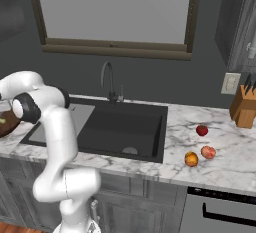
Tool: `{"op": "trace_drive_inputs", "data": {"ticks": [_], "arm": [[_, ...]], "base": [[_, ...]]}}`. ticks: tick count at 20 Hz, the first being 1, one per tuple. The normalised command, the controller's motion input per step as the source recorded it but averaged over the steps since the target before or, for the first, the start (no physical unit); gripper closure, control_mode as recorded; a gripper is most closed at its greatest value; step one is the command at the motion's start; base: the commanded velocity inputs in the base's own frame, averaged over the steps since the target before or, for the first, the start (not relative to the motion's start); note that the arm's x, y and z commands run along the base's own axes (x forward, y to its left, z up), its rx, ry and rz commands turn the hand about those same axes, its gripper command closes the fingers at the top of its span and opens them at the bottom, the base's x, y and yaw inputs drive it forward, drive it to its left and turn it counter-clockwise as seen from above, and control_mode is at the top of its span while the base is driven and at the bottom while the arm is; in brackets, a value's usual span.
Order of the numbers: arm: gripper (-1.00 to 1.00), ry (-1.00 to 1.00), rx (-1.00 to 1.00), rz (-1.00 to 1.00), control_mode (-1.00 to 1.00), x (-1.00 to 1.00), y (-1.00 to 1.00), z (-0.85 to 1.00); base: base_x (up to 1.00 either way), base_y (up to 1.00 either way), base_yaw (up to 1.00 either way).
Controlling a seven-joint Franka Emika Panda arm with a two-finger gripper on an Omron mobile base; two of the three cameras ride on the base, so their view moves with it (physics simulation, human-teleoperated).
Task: There is a mixed pile of frozen fruits and vegetables on the counter. Locate all the frozen vegetables and place the items in a bowl on the counter. Take all the frozen fruits and defrost them in a running sink.
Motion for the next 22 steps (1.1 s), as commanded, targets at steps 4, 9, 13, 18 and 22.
{"op": "trace_drive_inputs", "data": {"ticks": [4, 9, 13, 18, 22], "arm": [[1.00, 0.08, -0.02, 0.00, -1.00, 0.03, 0.10, -0.28], [1.00, 0.02, 0.02, 0.00, -1.00, 0.00, -0.02, -0.37], [1.00, 0.00, 0.01, 0.01, -1.00, 0.01, -0.04, -0.33], [1.00, 0.00, 0.01, 0.01, -1.00, 0.00, -0.01, -0.31], [1.00, 0.00, 0.00, 0.00, -1.00, 0.00, 0.00, -0.29]], "base": [[0.00, 0.00, 0.00], [0.00, 0.00, 0.00], [0.00, 0.00, 0.00], [0.00, 0.00, 0.00], [0.00, 0.00, 0.00]]}}
